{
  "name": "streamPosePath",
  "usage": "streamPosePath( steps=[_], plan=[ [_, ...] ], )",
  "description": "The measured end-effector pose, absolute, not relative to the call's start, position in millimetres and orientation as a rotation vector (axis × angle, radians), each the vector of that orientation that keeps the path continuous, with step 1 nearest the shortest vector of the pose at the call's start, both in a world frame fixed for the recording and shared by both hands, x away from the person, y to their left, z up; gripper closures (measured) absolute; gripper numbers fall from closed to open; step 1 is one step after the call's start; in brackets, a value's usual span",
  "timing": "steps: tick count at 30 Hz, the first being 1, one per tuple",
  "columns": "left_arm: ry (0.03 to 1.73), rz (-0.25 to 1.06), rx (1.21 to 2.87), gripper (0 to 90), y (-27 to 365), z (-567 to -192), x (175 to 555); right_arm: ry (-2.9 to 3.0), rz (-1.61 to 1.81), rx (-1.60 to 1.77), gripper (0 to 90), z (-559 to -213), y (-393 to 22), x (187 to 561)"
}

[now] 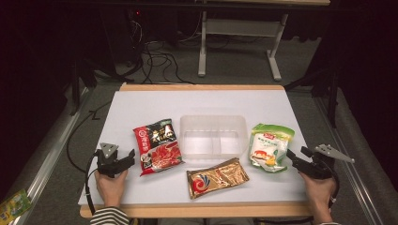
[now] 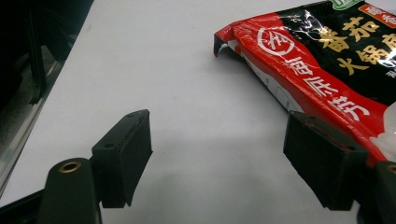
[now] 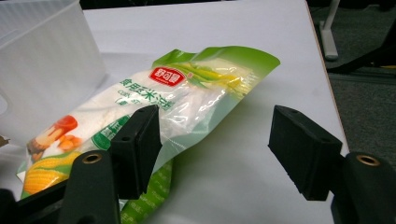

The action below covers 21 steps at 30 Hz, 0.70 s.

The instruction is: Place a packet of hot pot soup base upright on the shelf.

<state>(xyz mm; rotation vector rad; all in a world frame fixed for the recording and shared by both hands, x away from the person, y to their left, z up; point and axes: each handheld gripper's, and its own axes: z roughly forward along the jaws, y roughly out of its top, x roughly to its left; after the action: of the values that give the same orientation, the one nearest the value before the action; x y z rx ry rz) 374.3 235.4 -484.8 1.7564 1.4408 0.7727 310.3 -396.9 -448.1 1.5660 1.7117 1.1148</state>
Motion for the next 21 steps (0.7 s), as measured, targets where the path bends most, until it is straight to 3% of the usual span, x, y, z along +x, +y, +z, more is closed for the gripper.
streamPosePath(
  steps=[21],
  plan=[
    [1.439, 0.774, 1.756, 23.9, 235, -485, 374, 1.81, 1.101, 1.697, 29.7, -434, -400, 354]
  ],
)
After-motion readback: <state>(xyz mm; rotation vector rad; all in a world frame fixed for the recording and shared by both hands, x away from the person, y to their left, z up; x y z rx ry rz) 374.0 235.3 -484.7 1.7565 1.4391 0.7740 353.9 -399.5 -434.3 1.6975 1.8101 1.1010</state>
